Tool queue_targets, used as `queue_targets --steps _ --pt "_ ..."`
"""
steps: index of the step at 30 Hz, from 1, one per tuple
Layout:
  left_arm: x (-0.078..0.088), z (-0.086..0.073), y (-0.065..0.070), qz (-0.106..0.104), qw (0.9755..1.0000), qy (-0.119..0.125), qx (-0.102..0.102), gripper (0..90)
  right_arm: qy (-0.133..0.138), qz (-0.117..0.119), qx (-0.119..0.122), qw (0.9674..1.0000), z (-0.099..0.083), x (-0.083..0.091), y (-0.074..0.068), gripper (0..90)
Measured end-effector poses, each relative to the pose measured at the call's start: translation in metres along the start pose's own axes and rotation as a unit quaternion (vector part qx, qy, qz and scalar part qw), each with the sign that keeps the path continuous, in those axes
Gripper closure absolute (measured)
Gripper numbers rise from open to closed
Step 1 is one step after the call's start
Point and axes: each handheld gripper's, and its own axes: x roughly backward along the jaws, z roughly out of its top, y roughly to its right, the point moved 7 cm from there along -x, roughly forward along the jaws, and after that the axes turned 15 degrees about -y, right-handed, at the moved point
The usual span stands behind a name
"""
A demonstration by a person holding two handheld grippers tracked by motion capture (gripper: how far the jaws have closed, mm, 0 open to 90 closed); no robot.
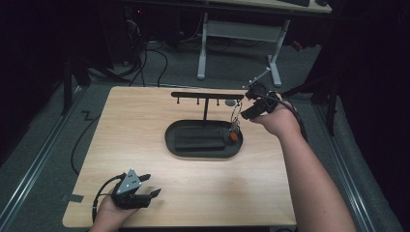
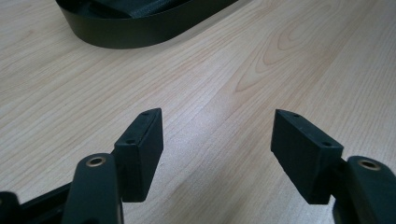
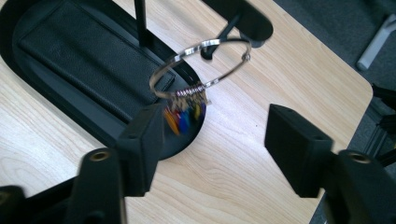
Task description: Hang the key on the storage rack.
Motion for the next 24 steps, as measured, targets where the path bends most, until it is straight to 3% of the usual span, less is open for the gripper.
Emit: queue_targets --steps 5,14,24 --pt "-0.002 0.0 0.002 0.0 1.0 -0.004 -0.002 34.9 0.034 0.005 -0.009 0.9994 -0.022 -0.005 -0.003 29.0" --pt "-0.002 0.001 0.004 -0.002 1.0 -0.004 -0.005 34.8 0.058 0.025 -0.026 0.9976 -0.05 -0.022 -0.009 28.5" --pt "-0.002 0.0 0.004 -0.001 1.0 -0.006 -0.001 34.7 0.111 0.041 -0.05 0.9917 -0.084 -0.04 -0.02 26.0"
